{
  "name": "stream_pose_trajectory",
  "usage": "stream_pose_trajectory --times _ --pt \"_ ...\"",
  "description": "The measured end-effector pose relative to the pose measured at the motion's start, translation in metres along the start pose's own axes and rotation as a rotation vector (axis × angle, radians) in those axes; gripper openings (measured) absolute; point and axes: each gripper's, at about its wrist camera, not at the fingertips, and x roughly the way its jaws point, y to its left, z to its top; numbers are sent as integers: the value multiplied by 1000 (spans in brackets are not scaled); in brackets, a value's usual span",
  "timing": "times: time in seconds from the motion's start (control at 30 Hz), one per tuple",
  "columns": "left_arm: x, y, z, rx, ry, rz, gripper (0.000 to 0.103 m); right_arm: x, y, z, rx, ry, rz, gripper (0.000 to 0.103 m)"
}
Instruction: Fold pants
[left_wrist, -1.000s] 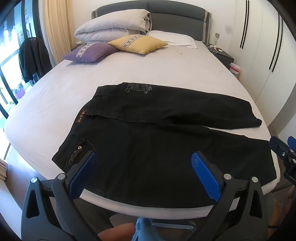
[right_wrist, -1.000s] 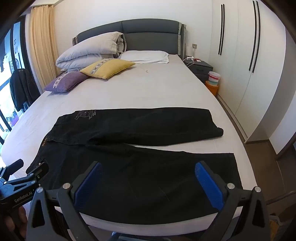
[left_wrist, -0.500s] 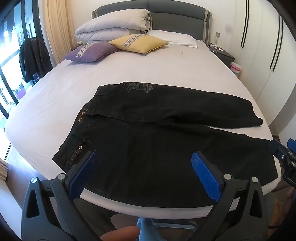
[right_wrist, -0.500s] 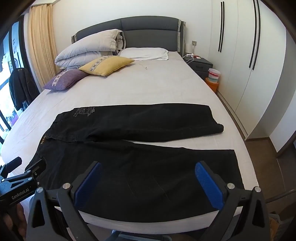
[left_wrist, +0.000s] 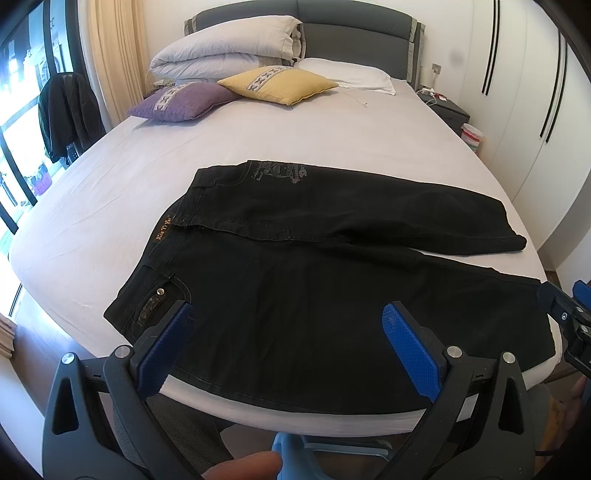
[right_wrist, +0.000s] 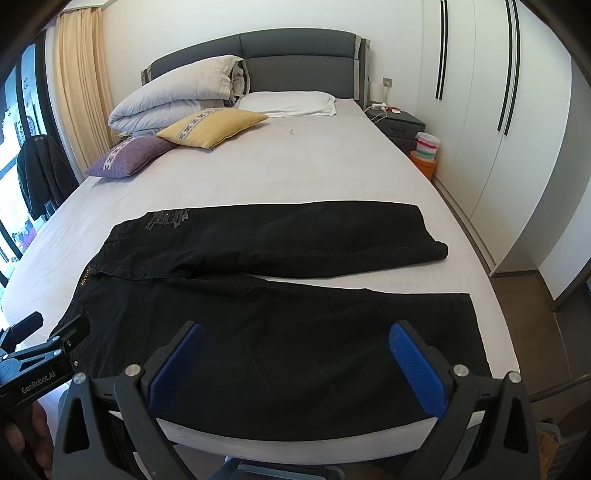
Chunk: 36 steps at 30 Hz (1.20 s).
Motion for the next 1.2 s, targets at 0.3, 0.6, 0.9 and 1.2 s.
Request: stream_pose_trajectory --times 0.3,0.6,0.9,1.2 --pt "4 1 -2 -3 3 1 103 0 1 -3 6 10 0 103" --pt "6 2 -6 -4 6 1 103 0 0 -3 7 11 1 103" --pt "8 3 -7 -4 10 -1 103 1 1 -5 9 15 3 103" --pt "9 3 -8 -4 11 -1 103 1 0 -6 10 17 4 103"
